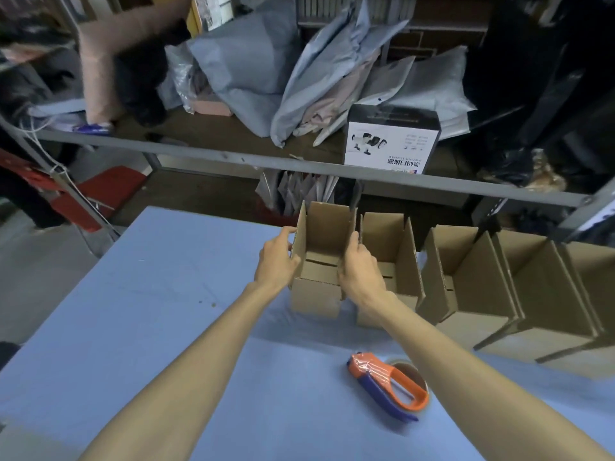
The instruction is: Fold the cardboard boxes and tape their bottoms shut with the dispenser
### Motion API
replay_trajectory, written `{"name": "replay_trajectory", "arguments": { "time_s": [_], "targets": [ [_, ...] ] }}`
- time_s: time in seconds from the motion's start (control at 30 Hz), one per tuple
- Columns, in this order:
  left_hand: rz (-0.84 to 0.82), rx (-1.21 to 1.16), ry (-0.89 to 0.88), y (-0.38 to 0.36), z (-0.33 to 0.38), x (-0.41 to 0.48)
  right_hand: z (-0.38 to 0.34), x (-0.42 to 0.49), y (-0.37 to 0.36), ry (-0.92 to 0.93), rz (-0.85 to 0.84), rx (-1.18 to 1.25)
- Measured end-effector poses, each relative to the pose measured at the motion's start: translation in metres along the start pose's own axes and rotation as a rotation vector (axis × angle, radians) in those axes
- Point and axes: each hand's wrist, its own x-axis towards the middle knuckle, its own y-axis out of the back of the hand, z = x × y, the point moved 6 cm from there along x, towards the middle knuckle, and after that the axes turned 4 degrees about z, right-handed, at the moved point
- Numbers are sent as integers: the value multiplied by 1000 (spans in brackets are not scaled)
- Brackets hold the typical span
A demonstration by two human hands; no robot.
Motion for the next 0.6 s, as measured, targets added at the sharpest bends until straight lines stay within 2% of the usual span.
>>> {"name": "replay_trajectory", "arguments": {
  "time_s": [0.23, 0.33, 0.47, 0.6],
  "targets": [
    [-65, 40, 46, -19, -15, -2, -3, 7, -17, 51, -44, -191],
    [-90, 87, 55, -18, -15, -4, -6, 4, -14, 41, -27, -159],
    [-121, 174, 67, -5, -5, -6, -10, -4, 8, 100, 83, -121],
    [-113, 208, -49, 12, 34, -1, 1, -9, 40, 129, 77, -90]
  ]
}}
